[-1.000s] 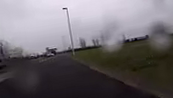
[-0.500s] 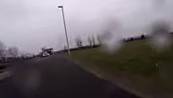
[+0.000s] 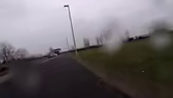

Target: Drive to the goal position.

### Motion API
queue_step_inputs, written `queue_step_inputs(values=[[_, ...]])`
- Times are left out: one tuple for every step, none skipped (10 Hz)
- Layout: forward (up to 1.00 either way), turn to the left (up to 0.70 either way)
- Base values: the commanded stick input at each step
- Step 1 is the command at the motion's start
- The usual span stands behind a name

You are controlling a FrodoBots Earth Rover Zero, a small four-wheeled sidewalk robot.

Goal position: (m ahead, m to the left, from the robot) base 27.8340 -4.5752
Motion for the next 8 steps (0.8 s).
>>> queue_step_inputs(values=[[1.0, 0.4], [1.0, 0.07], [1.0, 0.03], [1.0, 0.0], [1.0, 0.0], [1.0, 0.0], [1.0, 0.0], [1.0, 0.0]])
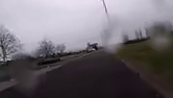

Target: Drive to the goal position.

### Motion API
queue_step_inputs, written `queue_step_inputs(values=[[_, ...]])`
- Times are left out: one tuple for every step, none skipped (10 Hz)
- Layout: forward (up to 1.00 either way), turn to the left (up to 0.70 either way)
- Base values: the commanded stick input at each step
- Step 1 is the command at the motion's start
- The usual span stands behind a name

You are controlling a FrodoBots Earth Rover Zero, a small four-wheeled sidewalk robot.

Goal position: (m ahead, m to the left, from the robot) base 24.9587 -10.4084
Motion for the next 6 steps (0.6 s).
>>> queue_step_inputs(values=[[1.0, 0.0], [1.0, 0.0], [1.0, 0.0], [1.0, 0.0], [1.0, -0.34], [1.0, -0.27]])
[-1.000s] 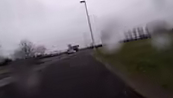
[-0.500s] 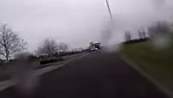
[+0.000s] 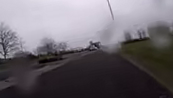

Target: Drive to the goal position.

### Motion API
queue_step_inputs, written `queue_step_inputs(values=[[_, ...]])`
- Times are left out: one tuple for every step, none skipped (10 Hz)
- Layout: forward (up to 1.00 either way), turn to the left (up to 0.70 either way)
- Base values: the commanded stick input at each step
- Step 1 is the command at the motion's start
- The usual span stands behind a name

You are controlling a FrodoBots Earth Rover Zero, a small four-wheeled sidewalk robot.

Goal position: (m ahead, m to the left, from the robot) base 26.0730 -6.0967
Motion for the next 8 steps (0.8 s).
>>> queue_step_inputs(values=[[1.0, 0.0], [1.0, 0.0], [1.0, 0.0], [1.0, 0.0], [1.0, 0.0], [1.0, 0.0], [1.0, 0.0], [1.0, 0.0]])
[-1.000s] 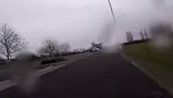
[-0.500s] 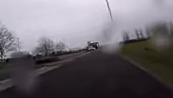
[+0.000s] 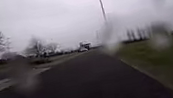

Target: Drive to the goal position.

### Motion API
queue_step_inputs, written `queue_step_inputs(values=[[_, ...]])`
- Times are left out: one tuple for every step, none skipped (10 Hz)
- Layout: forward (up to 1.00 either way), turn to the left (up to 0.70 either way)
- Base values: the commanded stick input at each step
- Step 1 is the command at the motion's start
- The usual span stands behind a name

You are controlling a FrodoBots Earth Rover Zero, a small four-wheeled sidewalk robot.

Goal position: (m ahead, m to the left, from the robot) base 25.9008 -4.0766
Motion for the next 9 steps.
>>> queue_step_inputs(values=[[1.0, 0.0], [1.0, 0.0], [1.0, 0.0], [1.0, 0.0], [1.0, 0.0], [1.0, 0.0], [1.0, 0.0], [1.0, 0.0], [1.0, 0.0]])
